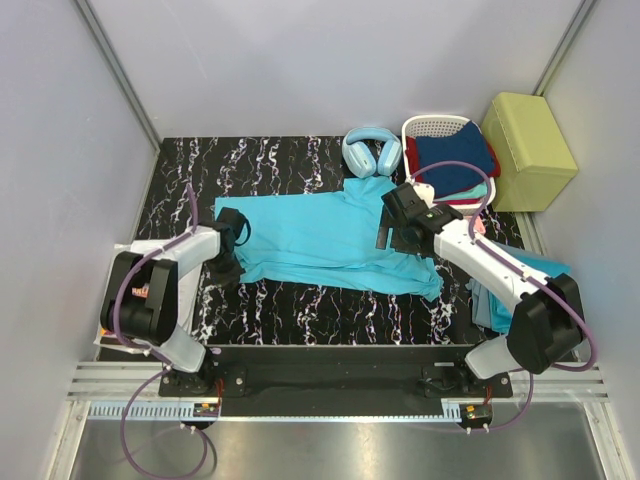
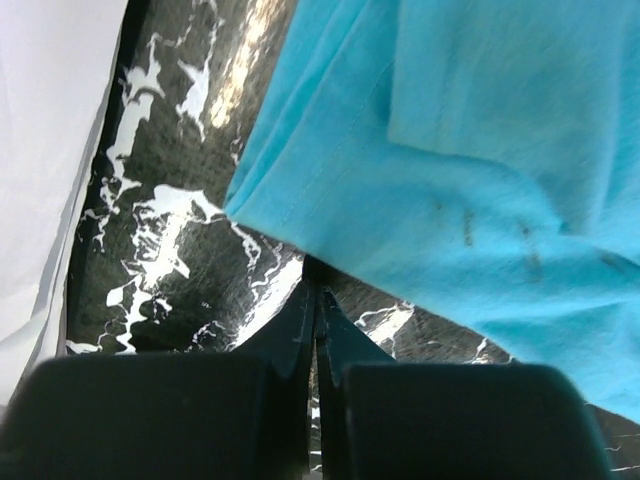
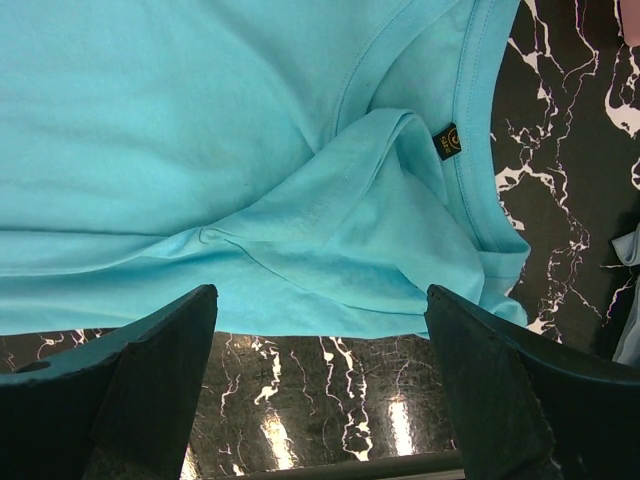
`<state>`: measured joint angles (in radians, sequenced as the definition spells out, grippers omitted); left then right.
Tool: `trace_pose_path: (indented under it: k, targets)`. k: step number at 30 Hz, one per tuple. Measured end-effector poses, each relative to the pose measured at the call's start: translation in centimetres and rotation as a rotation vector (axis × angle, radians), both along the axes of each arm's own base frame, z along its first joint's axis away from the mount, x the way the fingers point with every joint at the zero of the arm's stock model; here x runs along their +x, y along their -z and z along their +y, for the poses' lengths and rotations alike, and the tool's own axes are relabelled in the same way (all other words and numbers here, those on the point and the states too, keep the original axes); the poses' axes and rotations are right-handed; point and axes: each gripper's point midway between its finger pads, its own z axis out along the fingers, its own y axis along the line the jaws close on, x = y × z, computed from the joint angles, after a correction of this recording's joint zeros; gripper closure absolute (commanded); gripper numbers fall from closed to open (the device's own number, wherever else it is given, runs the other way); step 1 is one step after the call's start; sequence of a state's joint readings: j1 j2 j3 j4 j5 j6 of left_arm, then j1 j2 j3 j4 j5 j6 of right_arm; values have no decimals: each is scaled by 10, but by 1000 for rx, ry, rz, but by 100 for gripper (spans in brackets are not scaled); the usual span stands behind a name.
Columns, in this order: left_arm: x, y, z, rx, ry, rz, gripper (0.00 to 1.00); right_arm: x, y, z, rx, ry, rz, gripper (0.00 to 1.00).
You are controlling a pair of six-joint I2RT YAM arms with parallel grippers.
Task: Fold and stack the t-shirts
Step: Fold the flattened tshirt in 1/3 of the way
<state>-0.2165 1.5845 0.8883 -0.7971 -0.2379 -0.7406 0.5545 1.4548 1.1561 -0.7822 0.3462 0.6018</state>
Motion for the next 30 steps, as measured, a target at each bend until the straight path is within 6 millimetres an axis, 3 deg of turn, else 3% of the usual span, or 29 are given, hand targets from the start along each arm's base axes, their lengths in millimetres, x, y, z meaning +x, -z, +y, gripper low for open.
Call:
trace_pose_path:
  k: [2, 3, 9, 10, 13, 22, 30]
  targets:
    - [-5, -2, 1, 0, 0, 1, 91, 0, 0, 0, 0, -2, -2, 9]
    - [-6, -4, 1, 0, 0, -1, 80, 0, -1, 0, 1, -3, -3, 9]
    - [-7, -23, 4, 0, 12, -54, 63, -1, 1, -1, 2, -3, -5, 8]
    - [-7, -27, 4, 0, 13, -67, 54, -1, 1, -1, 2, -3, -6, 9]
    - [-6, -37, 6, 4, 15, -101, 38, 0, 0, 0, 4, -3, -9, 8]
    - [3, -38, 13, 40, 14, -106, 39, 2, -1, 2, 11, -4, -21, 8]
    - [37, -42, 11, 21, 26, -166, 40, 2, 0, 1, 11, -4, -20, 8]
